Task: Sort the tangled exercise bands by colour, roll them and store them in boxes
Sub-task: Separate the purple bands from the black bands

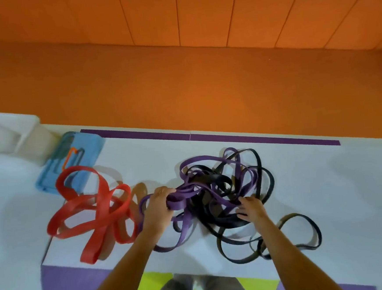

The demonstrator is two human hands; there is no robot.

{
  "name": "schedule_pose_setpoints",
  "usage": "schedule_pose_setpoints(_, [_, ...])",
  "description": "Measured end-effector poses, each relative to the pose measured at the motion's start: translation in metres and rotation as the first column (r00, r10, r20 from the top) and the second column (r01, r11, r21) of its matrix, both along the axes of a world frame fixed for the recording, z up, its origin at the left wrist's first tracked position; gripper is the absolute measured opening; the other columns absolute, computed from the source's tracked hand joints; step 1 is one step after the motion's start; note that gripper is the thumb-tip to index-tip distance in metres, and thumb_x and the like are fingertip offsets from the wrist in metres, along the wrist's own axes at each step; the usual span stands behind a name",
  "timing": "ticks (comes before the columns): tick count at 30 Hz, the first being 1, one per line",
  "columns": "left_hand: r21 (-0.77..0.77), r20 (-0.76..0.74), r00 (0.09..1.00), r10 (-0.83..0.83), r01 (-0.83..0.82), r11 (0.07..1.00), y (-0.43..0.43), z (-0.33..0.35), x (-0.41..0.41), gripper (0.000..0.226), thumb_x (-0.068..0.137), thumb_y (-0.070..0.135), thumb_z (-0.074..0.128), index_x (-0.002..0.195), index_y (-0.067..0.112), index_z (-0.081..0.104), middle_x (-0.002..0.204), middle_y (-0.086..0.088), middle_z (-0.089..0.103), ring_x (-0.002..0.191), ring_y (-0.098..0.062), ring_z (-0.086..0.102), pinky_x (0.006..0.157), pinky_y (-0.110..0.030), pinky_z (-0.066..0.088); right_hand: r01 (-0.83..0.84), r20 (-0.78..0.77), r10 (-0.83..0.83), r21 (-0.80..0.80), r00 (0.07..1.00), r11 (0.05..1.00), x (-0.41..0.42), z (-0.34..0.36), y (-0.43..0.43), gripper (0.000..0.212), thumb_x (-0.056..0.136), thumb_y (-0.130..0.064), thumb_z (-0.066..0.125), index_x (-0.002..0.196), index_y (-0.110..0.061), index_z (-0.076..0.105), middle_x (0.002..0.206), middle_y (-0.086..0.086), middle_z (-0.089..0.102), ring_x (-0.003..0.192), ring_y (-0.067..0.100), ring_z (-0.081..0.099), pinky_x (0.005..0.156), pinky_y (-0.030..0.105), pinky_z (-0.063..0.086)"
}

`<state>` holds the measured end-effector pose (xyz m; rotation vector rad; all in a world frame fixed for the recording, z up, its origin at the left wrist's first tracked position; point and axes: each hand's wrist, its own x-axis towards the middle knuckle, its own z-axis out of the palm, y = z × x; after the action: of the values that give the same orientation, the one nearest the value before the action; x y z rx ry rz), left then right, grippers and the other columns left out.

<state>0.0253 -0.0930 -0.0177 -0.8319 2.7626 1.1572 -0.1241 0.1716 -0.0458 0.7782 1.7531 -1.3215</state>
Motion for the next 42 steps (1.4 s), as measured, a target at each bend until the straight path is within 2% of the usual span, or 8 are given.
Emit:
schedule_pose_setpoints(4, [-0.001,0.037,0.989,-0.145,0.145,0.989,0.011,-0.009,-0.004,0.06,0.083,-0.006,0.074,0.137,0.015,0.064,0.14,-0.002,0.057,0.128,-0.021,0.058,0.11,-0.033,0.05,0.112,0.054,-0.113,0.025,0.992,0.993,-0.011,-0.012,-0.005,0.032,0.101,-0.028,0.067,0.122,-0.005,0.061,0.117,0.02,0.068,0.112,0.035,0.067,0.093,0.046,0.057])
schedule_pose_setpoints(8, [0.054,0.055,0.976,-0.211,0.208,0.977,0.018,-0.012,-0.006,0.076,0.081,0.009,0.084,0.149,0.021,0.051,0.15,0.0,0.048,0.133,-0.024,0.052,0.109,-0.038,0.051,0.149,0.128,-0.153,0.039,0.98,0.988,-0.024,-0.018,-0.006,0.023,0.096,-0.02,0.074,0.109,-0.001,0.069,0.08,0.014,0.061,0.054,0.02,0.05,0.05,0.026,0.037])
schedule_pose_setpoints(11, [0.123,0.106,0.971,-0.212,0.199,0.972,0.018,-0.009,-0.006,0.091,0.079,0.009,0.085,0.157,0.022,0.041,0.162,-0.004,0.036,0.146,-0.028,0.042,0.116,-0.044,0.047,0.237,0.187,-0.223,-0.058,0.957,0.97,-0.026,-0.011,0.002,0.021,0.093,-0.02,0.077,0.095,-0.003,0.065,0.076,0.01,0.062,0.058,0.017,0.053,0.057,0.025,0.044])
schedule_pose_setpoints(14, [0.163,0.142,0.957,-0.252,0.228,0.96,0.015,-0.008,-0.004,0.096,0.079,0.012,0.087,0.16,0.024,0.037,0.168,-0.005,0.028,0.153,-0.027,0.03,0.123,-0.048,0.04,0.398,0.285,-0.331,-0.223,0.899,0.89,-0.022,-0.002,0.017,0.016,0.096,-0.016,0.073,0.098,-0.003,0.064,0.095,0.013,0.067,0.082,0.022,0.063,0.081,0.032,0.057])
schedule_pose_setpoints(23, [0.166,0.096,0.958,-0.269,0.251,0.954,0.013,-0.003,-0.013,0.086,0.078,0.009,0.089,0.153,0.016,0.048,0.158,-0.008,0.041,0.147,-0.029,0.043,0.12,-0.047,0.041,0.686,0.334,-0.602,-0.418,0.725,0.595,0.011,0.051,0.035,0.013,0.092,-0.006,0.075,0.082,-0.006,0.066,0.067,0.007,0.059,0.061,0.012,0.051,0.048,0.019,0.048])
schedule_pose_setpoints(30, [0.149,0.106,0.905,-0.412,0.396,0.906,0.016,0.0,-0.025,0.075,0.09,-0.002,0.07,0.156,0.021,0.043,0.158,-0.004,0.037,0.145,-0.024,0.044,0.115,-0.037,0.047,0.478,-0.177,-0.634,-0.516,0.753,0.711,0.019,0.075,0.044,0.011,0.099,-0.015,0.068,0.105,-0.022,0.064,0.084,-0.006,0.061,0.067,0.003,0.054,0.065,0.017,0.052])
schedule_pose_setpoints(33, [0.183,0.119,0.902,-0.416,0.392,0.902,0.021,0.002,-0.028,0.063,0.098,0.002,0.066,0.155,0.017,0.044,0.156,-0.008,0.045,0.14,-0.023,0.053,0.115,-0.037,0.047,0.485,-0.182,-0.725,-0.633,0.664,0.603,0.024,0.089,0.039,0.02,0.092,-0.011,0.072,0.11,-0.015,0.065,0.077,-0.002,0.065,0.06,0.006,0.054,0.056,0.016,0.049])
schedule_pose_setpoints(42, [0.322,-0.002,0.833,-0.554,0.525,0.788,0.06,0.027,-0.045,0.076,0.098,0.015,0.066,0.163,0.032,0.031,0.166,0.011,0.033,0.148,-0.011,0.039,0.118,-0.033,0.041,0.135,-0.349,-0.387,-0.569,0.853,0.811,0.054,0.095,0.027,0.039,0.093,-0.01,0.067,0.132,-0.006,0.067,0.107,0.02,0.062,0.11,0.035,0.062,0.109,0.048,0.05])
